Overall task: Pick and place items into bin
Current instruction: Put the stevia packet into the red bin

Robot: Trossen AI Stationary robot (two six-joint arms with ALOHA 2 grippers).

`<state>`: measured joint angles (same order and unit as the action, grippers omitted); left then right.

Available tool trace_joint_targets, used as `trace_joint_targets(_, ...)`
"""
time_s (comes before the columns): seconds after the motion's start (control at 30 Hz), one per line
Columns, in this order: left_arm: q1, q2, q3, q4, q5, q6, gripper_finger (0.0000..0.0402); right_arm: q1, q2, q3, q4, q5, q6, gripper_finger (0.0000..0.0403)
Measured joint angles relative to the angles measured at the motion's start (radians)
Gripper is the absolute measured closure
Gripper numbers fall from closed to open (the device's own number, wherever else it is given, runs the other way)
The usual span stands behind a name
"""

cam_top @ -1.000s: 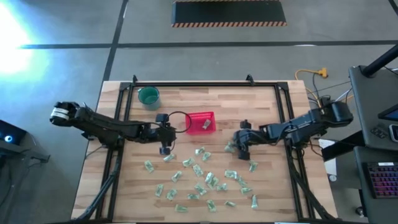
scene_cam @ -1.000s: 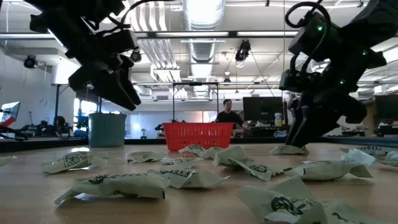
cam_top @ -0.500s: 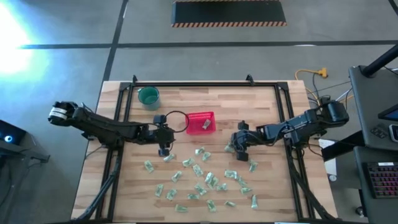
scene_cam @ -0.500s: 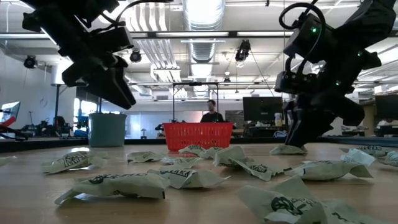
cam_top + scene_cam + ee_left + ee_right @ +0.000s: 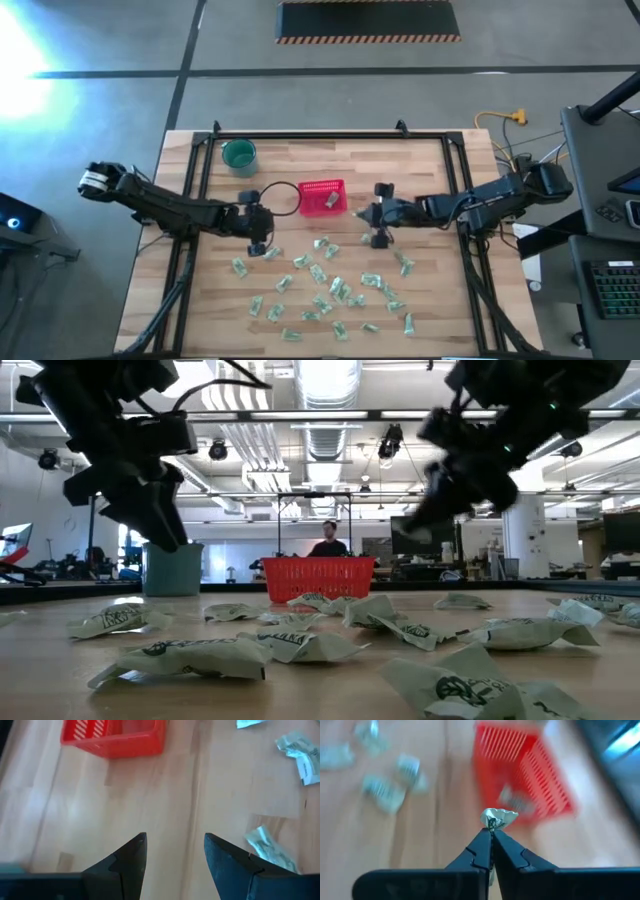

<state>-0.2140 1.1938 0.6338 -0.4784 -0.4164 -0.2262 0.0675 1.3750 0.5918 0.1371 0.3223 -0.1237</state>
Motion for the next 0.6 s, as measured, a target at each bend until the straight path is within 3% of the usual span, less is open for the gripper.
trace_joint_targets(0.13, -0.017, 0.000, 0.000, -0.003, 0.028, -0.060, 0.0220, -0.035, 0.022, 0.035, 0.156, 0.001, -0.135, 0.0394)
trace_joint_targets(0.37, -0.066, 0.000, -0.001, -0.004, 0.045, -0.142, 0.0220, -0.131, 0.114, 0.115, 0.167, -0.013, -0.208, 0.0394)
trace_joint_targets(0.6, -0.101, 0.000, -0.001, -0.002, 0.046, -0.166, 0.0220, -0.213, 0.220, 0.163, 0.171, -0.165, -0.217, 0.0394)
